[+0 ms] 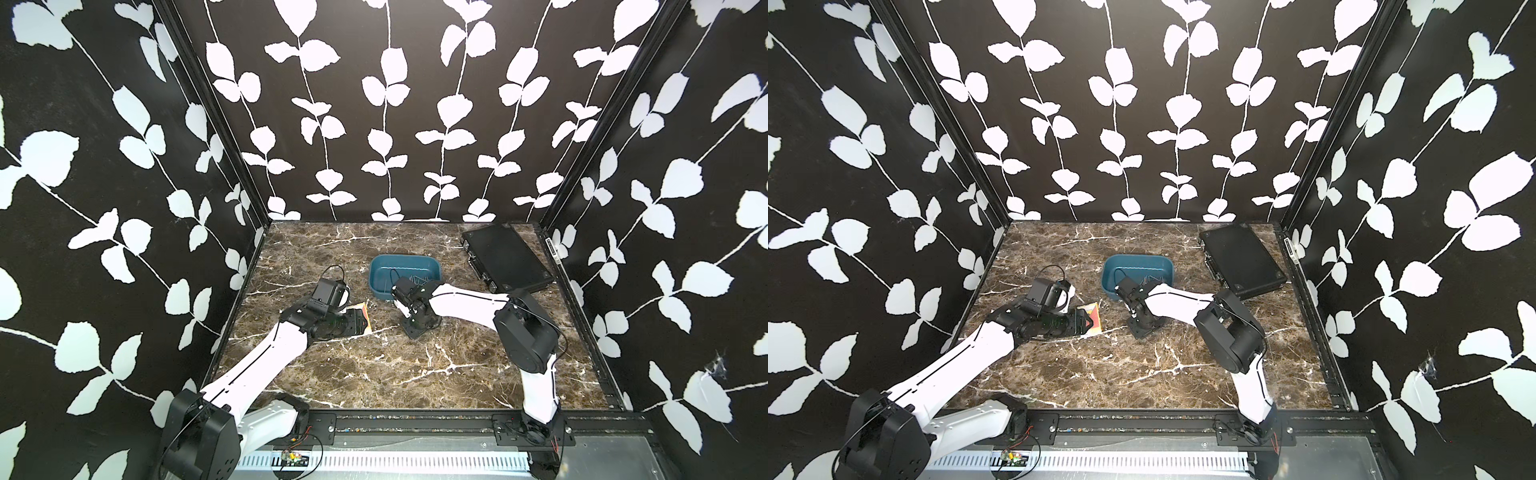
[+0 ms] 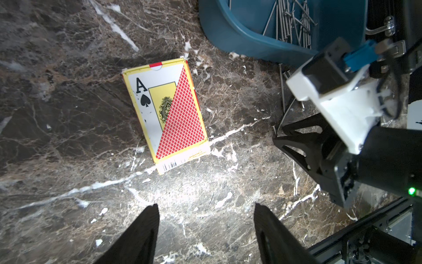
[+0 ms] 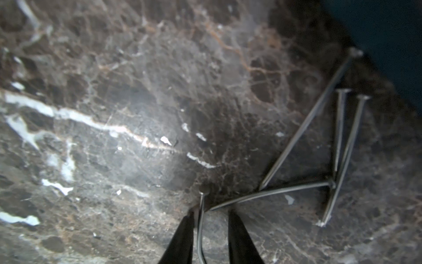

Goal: Put the nails on the desktop into the storage box
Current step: Pick up the nail from the center of the board, then place the nail in the storage box.

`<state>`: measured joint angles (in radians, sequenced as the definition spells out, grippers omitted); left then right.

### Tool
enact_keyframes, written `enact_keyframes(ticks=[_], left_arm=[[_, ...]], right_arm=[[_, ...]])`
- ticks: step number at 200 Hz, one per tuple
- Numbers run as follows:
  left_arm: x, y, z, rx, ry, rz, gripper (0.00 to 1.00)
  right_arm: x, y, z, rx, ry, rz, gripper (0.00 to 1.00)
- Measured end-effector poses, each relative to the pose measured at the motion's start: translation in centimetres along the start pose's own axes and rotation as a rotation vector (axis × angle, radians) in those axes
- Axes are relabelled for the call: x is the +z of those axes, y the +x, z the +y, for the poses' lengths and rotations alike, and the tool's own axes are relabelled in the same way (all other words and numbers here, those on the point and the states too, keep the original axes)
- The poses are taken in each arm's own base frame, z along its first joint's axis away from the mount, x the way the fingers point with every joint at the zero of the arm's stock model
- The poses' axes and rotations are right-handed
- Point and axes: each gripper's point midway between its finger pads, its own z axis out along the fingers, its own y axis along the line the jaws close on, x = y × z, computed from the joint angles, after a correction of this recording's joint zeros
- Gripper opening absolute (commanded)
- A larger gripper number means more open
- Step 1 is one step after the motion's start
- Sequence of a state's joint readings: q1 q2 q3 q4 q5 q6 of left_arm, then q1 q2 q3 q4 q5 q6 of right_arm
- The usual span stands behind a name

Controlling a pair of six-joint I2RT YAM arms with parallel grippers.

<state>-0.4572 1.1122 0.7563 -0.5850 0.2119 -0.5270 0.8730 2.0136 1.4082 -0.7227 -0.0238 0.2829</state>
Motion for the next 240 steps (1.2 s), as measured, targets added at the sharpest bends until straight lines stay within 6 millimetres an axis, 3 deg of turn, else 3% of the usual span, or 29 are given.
enact_keyframes(ticks=[40,105,133,154,186,214,240], left_arm=[[0.0,0.0,0.0,-0.006,0.000,0.001,0.68],[0.0,0.0,0.0,-0.026,0.001,-0.002,0.68],[0.0,-0.3,-0.2,-0.028,0.008,-0.013,0.68],[0.1,-0.6,-0.3,-0.027,0.014,-0.023,0.68],[1.0,-0.6,-0.2,-0.032,0.010,-0.002,0.68],[1.5,-0.9,-0.3,-0.031,0.005,0.009,0.68],[1.5,-1.4,-0.6,-0.019,0.007,0.007,0.68]], right_arm=[[0.1,-0.1,0.8,-0.051,0.030,0.008,0.00],[-0.4,-0.5,1.2,-0.057,-0.027,-0.008,0.00],[-3.5,-2.7,1.6,0.023,-0.174,-0.104,0.00],[-8.1,-5.7,0.0,0.153,-0.303,-0.249,0.00],[-13.8,-10.1,-4.9,0.372,-0.438,-0.450,0.00],[-15.2,-13.0,-7.4,0.478,-0.466,-0.504,0.00],[-14.2,-15.8,-8.9,0.526,-0.437,-0.508,0.00]])
